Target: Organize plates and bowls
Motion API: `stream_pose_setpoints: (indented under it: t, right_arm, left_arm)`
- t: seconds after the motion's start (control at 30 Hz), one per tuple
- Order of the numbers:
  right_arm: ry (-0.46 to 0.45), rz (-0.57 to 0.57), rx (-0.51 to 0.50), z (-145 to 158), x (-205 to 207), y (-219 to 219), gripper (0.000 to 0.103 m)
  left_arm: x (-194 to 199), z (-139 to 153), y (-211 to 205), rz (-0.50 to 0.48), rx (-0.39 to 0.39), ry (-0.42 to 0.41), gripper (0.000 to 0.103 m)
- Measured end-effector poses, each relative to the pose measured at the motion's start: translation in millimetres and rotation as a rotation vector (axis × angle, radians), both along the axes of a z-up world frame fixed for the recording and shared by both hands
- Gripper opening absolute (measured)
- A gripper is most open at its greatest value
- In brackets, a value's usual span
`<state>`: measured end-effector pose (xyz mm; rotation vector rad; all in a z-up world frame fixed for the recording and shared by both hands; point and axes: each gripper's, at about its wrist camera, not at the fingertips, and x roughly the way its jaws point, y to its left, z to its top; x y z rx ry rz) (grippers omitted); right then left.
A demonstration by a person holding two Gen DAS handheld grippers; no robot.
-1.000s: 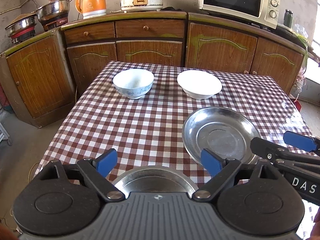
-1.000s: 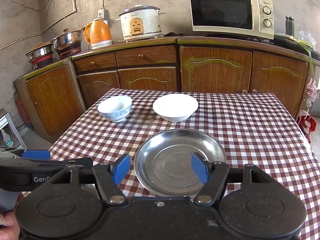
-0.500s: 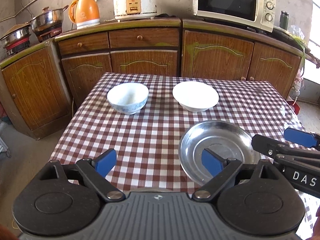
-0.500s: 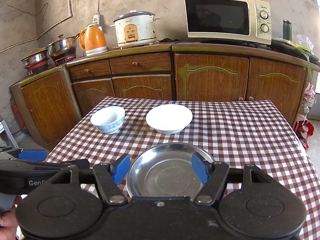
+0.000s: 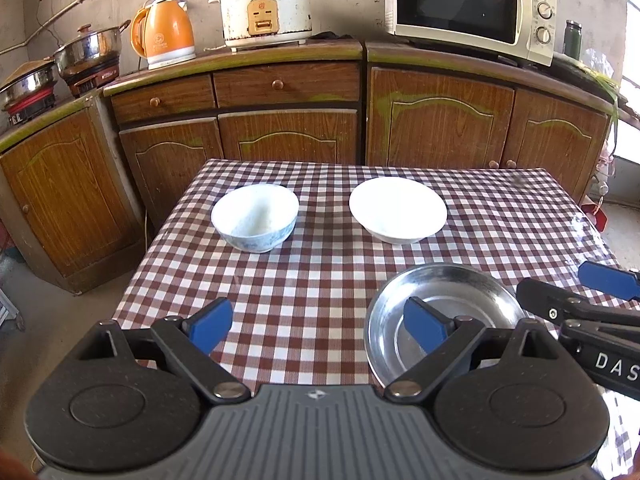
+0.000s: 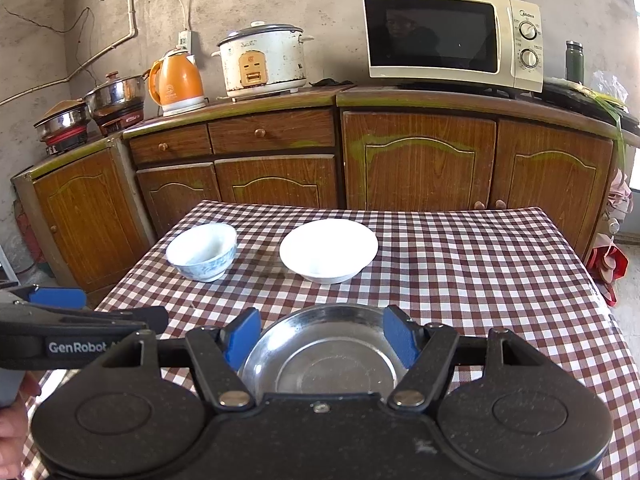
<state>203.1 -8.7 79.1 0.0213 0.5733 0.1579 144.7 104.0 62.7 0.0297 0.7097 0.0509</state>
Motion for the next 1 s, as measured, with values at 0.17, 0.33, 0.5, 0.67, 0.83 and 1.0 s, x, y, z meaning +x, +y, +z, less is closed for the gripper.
stream_pose_setpoints:
  t: [0.17,0.33,0.5,0.67,0.83,1.0]
  right_arm:
    - [0.004,-0.009,-0.006,-2.4,12.1,-3.8,0.081]
    - [0.006,-0.017,-0.013,-4.3,26.7,-8.0,0.081]
    - [0.009,-0.018,-0.014,-7.5,40.4,-11.2,0.081]
    - [0.014,-0.022,-0.021,-12.9,55.7,-15.1,0.081]
    - [0.021,-0.029,-0.026,-19.8,77.5,-21.3,0.081]
    - [0.038,-0.038,-0.025,-26.0,109.7,-27.5,0.081]
  left_arm:
    - [12.6,-1.0,-0.6,-0.014,0.003,0.002,0.095]
    - [25.8,-2.2,-2.2,-0.035,-0.007,0.008,0.095]
    - [40.5,-4.6,-5.5,-0.044,0.003,0.008,0.095]
    - [59.2,-8.1,-7.5,-0.051,0.009,0.007,0.096]
    - [85.0,-16.3,-7.2,-0.053,-0.011,0.031,0.096]
    - [116.0,-25.8,-9.6,-0.043,-0.007,0.043,0.095]
